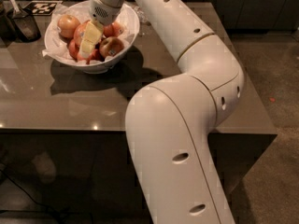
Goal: Pick apple from white bowl
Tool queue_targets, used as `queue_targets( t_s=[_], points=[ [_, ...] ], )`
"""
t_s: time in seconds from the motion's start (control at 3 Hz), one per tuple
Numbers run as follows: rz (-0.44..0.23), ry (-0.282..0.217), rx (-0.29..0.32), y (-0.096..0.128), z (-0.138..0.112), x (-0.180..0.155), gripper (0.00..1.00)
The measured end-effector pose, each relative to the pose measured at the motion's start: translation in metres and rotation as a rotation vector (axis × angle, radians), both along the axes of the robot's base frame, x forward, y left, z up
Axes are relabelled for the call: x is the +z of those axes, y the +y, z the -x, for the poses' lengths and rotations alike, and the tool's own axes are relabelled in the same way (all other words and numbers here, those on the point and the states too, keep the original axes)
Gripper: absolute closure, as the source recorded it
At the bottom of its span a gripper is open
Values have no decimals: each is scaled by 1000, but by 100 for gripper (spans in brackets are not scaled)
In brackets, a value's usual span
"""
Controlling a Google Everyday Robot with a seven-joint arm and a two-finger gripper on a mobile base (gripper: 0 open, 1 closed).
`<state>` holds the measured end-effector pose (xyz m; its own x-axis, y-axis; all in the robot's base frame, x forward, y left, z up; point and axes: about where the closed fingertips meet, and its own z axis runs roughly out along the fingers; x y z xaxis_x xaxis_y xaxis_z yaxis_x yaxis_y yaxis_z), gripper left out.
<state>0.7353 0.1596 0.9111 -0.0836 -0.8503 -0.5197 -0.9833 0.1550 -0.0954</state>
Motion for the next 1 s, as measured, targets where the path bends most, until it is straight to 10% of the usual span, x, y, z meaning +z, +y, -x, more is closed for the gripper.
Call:
queue_targets(
  t_s=[0.67, 1.0],
  points=[
    [0, 0, 0, 0, 0, 0, 8],
    [0, 0, 0, 0, 0, 0, 27]
  ],
)
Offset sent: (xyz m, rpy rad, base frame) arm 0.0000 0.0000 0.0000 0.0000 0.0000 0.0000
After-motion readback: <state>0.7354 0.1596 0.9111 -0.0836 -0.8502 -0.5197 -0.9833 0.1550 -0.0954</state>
